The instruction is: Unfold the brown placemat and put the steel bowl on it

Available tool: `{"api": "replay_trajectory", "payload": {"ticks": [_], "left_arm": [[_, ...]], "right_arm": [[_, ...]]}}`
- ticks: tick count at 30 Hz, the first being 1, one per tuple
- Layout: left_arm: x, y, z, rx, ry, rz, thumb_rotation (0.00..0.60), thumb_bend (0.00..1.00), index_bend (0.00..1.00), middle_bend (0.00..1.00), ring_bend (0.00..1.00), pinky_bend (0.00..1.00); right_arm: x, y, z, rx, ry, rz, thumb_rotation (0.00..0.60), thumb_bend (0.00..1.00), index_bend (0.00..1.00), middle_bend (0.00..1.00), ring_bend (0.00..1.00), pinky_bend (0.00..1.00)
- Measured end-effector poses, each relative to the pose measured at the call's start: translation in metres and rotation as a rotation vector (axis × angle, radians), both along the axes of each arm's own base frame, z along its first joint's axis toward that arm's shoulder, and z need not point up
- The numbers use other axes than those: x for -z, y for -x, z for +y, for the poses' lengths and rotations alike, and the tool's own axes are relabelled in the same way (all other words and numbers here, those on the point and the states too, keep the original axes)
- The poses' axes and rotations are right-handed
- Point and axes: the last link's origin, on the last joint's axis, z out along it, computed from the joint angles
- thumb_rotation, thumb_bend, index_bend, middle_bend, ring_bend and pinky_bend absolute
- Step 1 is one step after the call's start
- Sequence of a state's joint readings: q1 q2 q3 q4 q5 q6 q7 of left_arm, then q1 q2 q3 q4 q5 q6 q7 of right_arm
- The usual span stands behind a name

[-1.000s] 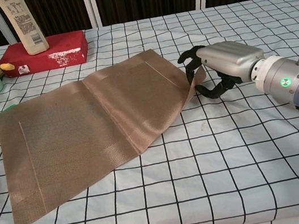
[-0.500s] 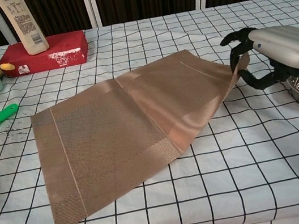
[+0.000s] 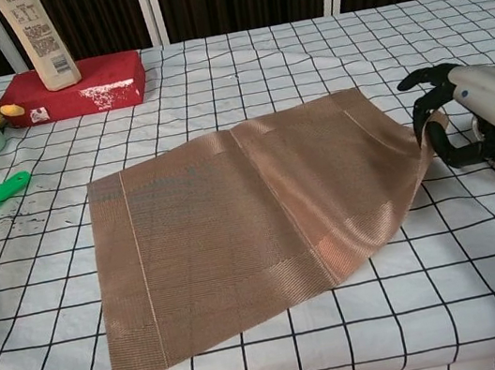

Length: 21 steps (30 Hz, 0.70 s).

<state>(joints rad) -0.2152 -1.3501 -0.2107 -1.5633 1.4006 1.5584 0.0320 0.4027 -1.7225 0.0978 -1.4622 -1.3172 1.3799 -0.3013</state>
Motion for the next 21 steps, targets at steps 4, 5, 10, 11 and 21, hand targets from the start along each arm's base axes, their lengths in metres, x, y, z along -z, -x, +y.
{"api": "replay_trajectory", "payload": {"ticks": [4,5,10,11,21], "left_arm": [[0.000,0.000,0.000,0.003,0.003,-0.001,0.600,0.02,0.13,0.06,0.01,0.01],[0.000,0.000,0.000,0.003,0.003,-0.001,0.600,0.02,0.13,0.06,0.01,0.01],[0.000,0.000,0.000,0.003,0.003,-0.003,0.600,0.02,0.13,0.06,0.01,0.01],[0.000,0.000,0.000,0.003,0.003,-0.004,0.600,0.02,0.13,0.06,0.01,0.01],[0.000,0.000,0.000,0.004,0.007,-0.001,0.600,0.02,0.13,0.06,0.01,0.01]], "right_arm": [[0.013,-0.011,0.004,0.040,0.018,-0.052,0.600,0.58,0.64,0.13,0.06,0.16],[0.015,-0.013,0.005,0.048,0.021,-0.059,0.600,0.58,0.64,0.13,0.06,0.16],[0.021,-0.018,0.006,0.068,0.040,-0.078,0.600,0.58,0.64,0.13,0.06,0.16],[0.021,-0.018,0.007,0.071,0.043,-0.079,0.600,0.58,0.64,0.13,0.06,0.16],[0.017,-0.011,0.019,0.097,0.061,-0.102,0.600,0.58,0.64,0.13,0.06,0.16]]}}
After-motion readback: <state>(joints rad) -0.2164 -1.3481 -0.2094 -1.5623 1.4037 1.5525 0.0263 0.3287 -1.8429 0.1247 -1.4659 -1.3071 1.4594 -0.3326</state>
